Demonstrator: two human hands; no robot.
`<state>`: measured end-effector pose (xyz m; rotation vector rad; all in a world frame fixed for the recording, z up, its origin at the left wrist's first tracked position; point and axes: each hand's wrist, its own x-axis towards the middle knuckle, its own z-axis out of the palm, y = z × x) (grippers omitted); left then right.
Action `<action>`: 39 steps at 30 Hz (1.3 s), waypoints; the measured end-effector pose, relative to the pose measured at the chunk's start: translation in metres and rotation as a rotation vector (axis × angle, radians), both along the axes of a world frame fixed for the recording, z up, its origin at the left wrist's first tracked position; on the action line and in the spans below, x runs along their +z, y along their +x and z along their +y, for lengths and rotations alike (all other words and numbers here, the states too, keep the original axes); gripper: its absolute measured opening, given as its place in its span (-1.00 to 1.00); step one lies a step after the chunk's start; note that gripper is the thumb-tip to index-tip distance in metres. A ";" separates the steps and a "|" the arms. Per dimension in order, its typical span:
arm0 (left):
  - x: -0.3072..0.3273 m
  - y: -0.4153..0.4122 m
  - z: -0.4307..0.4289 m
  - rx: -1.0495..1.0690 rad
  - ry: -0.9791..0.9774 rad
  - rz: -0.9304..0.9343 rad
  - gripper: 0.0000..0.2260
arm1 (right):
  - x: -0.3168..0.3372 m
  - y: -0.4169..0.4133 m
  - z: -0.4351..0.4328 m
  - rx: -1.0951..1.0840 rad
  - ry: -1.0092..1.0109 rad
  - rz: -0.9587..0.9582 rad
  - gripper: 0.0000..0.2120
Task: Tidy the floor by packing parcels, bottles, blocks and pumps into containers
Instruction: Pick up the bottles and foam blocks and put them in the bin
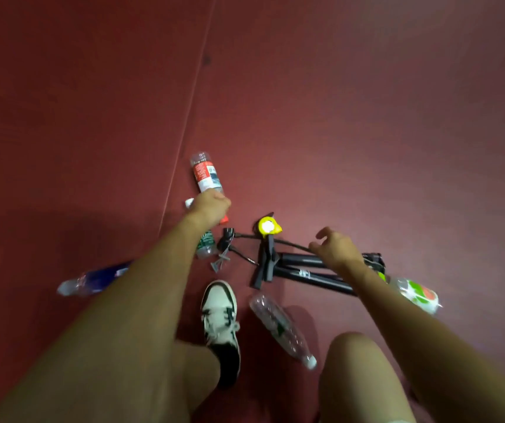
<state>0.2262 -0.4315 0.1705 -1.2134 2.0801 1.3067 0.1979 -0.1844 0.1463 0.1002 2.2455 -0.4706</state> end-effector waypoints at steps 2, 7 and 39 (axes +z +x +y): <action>-0.044 -0.012 0.006 0.090 -0.025 0.013 -0.82 | -0.045 -0.006 -0.017 -0.046 -0.046 0.008 -0.56; -0.121 -0.022 -0.001 0.151 -0.260 0.028 -0.55 | -0.136 -0.023 -0.060 -0.058 -0.124 0.102 -0.40; 0.003 -0.003 0.048 0.147 0.155 0.132 -0.26 | 0.024 0.002 -0.001 -0.928 -0.555 -0.234 -0.82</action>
